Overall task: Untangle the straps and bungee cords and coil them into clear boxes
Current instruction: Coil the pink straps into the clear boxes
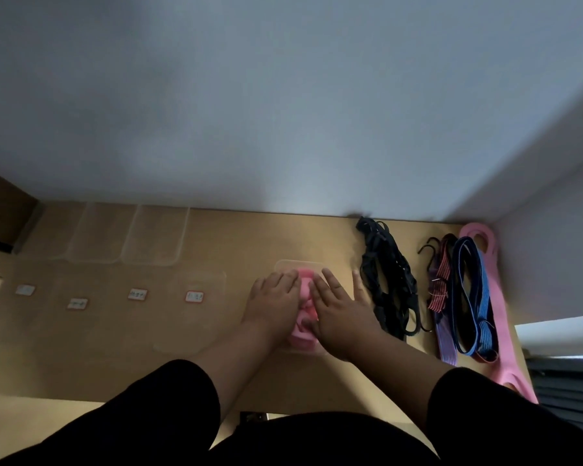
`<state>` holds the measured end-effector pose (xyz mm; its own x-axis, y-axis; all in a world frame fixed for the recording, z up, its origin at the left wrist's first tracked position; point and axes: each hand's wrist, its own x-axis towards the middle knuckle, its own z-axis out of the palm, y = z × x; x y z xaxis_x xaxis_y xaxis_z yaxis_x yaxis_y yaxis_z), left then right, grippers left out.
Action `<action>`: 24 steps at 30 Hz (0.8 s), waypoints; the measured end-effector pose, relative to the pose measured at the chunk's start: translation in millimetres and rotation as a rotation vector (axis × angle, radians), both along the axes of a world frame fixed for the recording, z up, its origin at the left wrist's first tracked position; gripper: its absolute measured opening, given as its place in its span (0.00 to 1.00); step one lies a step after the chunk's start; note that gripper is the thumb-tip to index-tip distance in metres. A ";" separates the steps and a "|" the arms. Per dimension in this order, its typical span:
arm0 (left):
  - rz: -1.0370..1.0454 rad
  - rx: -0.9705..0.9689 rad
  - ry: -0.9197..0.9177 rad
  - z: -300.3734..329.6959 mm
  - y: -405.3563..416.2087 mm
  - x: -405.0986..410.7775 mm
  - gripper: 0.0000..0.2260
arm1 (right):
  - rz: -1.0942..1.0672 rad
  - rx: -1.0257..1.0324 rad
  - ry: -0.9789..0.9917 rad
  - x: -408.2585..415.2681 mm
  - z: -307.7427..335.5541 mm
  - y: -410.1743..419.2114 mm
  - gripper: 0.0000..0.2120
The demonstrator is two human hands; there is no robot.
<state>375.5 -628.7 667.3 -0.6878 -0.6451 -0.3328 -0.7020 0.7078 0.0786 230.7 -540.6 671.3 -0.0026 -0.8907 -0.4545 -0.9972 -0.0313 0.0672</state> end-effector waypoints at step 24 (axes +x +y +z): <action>-0.099 0.142 0.281 17.6 -10.7 33.9 0.27 | -0.134 -0.141 -0.103 2.7 43.9 -11.2 0.33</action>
